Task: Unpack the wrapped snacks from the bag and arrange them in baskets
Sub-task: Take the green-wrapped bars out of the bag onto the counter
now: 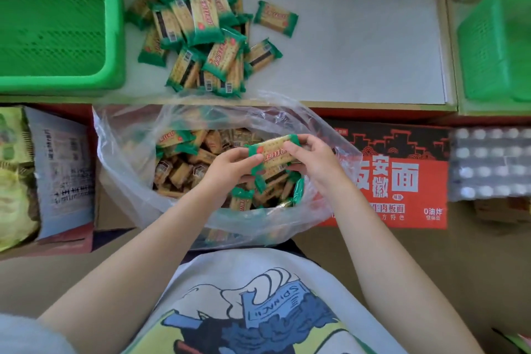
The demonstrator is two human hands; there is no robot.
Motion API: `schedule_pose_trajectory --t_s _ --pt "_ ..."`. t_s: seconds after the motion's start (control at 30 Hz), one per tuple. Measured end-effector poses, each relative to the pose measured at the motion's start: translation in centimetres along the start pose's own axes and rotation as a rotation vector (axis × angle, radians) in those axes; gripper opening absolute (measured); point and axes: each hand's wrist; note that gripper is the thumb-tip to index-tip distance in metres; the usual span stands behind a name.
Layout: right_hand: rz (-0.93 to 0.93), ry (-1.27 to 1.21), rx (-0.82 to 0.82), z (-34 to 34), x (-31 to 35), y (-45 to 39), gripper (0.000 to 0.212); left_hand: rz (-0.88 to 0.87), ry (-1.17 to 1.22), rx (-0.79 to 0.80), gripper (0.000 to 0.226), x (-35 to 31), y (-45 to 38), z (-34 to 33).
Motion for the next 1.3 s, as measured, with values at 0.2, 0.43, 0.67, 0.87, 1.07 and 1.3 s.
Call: schedule_pose_trajectory --t_s 0.2,0.43,0.67,0.87,1.07,1.3 --pt "0.027 0.390 0.284 -3.1 4.8 -1.0 0.025 -0.151 0.102 -0.207 0.027 -5.2 -0.5 3.4" --pt "0.088 -0.078 -0.014 -7.9 11.5 -7.2 0.020 -0.243 -0.732 -0.389 0.065 -4.7 -2.8 8.8" --pt "0.085 -0.264 -0.018 -8.7 12.0 -8.4 0.026 -0.198 -1.029 -0.283 0.075 -3.2 -4.2 10.1" --pt "-0.048 0.142 -0.001 -6.8 4.9 -3.3 0.019 -0.422 -1.403 -0.356 0.077 -1.4 -2.8 7.8" --pt "-0.110 0.760 0.060 -4.8 -4.1 -2.8 0.045 -0.240 -1.363 -0.117 0.058 4.4 -1.3 4.5" --pt "0.124 1.313 0.005 -4.9 -5.2 -3.0 0.055 -0.150 -1.234 -0.029 0.067 6.9 -1.3 6.9"
Point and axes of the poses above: each hand's wrist, its own y-axis away from the middle knuckle, its own z-axis out of the back of the hand, x = y × z, and after that the axes turned 1 degree about -z, right-handed
